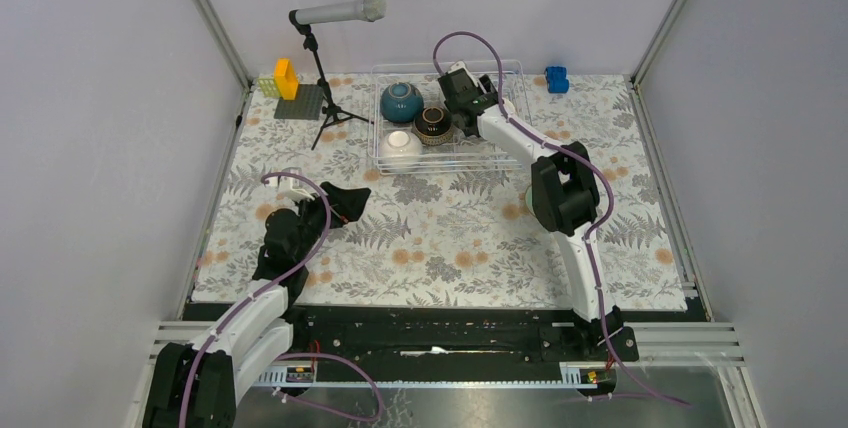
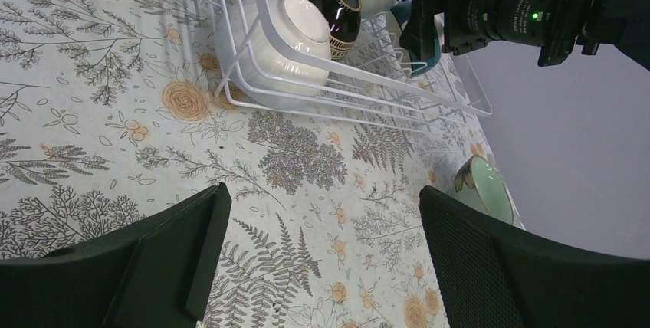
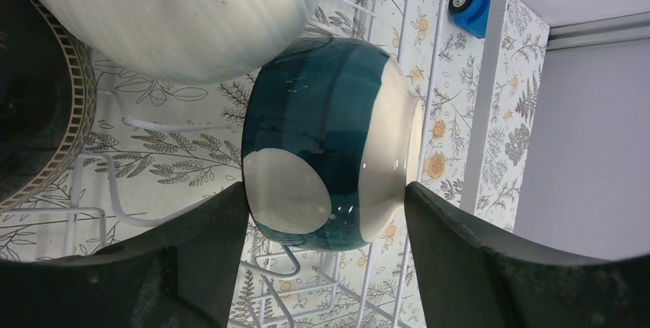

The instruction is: Unload the bowls from the dish rack

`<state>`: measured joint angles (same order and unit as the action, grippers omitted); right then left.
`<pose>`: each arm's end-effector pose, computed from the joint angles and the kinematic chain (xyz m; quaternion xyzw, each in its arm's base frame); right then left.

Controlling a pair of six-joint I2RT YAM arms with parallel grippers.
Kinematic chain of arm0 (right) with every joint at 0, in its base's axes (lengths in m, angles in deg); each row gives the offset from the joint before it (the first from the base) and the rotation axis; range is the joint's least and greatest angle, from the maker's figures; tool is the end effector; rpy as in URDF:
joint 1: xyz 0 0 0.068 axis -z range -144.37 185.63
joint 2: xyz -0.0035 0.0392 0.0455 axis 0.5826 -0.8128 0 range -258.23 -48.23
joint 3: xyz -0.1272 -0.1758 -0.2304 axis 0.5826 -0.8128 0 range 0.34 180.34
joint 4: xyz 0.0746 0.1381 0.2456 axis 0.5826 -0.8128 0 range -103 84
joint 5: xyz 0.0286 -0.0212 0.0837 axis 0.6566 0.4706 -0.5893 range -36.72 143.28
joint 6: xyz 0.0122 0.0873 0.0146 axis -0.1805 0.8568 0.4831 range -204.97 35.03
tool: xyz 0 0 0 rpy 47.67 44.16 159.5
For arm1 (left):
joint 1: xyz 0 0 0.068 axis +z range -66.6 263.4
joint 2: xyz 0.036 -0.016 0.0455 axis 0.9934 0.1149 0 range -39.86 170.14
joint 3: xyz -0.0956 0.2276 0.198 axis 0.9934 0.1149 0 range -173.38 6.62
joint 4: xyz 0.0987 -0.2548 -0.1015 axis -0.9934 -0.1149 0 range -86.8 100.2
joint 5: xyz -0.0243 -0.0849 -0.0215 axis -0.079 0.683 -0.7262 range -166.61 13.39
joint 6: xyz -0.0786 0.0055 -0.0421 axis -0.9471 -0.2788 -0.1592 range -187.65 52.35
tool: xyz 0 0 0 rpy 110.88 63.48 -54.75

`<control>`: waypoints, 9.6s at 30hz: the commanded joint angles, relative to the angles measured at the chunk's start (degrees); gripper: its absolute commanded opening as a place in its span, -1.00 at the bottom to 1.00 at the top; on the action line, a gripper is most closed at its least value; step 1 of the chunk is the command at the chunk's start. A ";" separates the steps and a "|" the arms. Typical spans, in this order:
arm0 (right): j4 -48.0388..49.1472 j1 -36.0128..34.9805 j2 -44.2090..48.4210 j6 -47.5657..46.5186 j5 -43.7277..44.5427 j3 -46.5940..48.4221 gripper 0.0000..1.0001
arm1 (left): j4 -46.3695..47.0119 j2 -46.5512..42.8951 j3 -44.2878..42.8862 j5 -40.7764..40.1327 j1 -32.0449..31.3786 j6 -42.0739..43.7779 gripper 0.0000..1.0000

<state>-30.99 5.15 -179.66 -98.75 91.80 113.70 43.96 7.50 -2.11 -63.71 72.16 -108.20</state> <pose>0.5473 0.2646 0.2232 -0.2045 0.8516 -0.2448 0.4159 0.2080 -0.0595 0.2019 -0.1117 0.7272 -0.3680 0.5685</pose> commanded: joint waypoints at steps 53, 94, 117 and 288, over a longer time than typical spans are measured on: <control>8.98 0.15 22.86 6.68 -7.17 -15.59 0.19 | 3.43 2.25 -0.83 2.17 -0.09 0.92 0.97; -0.37 6.33 14.26 20.72 -2.65 -12.46 0.86 | 3.15 2.47 -1.52 3.37 -0.09 1.11 0.96; -3.20 3.98 11.89 16.13 11.37 -10.31 -0.18 | 3.14 2.52 -1.74 3.79 -0.09 0.94 0.97; 24.02 -21.48 42.60 24.83 1.01 -36.64 0.99 | -67.09 16.71 -34.45 -38.18 -3.25 -31.59 -1.00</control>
<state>-11.24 -17.45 -139.03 -77.73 96.80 76.83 -25.26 22.82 -35.13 -98.24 68.46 -132.05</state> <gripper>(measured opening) 0.994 0.049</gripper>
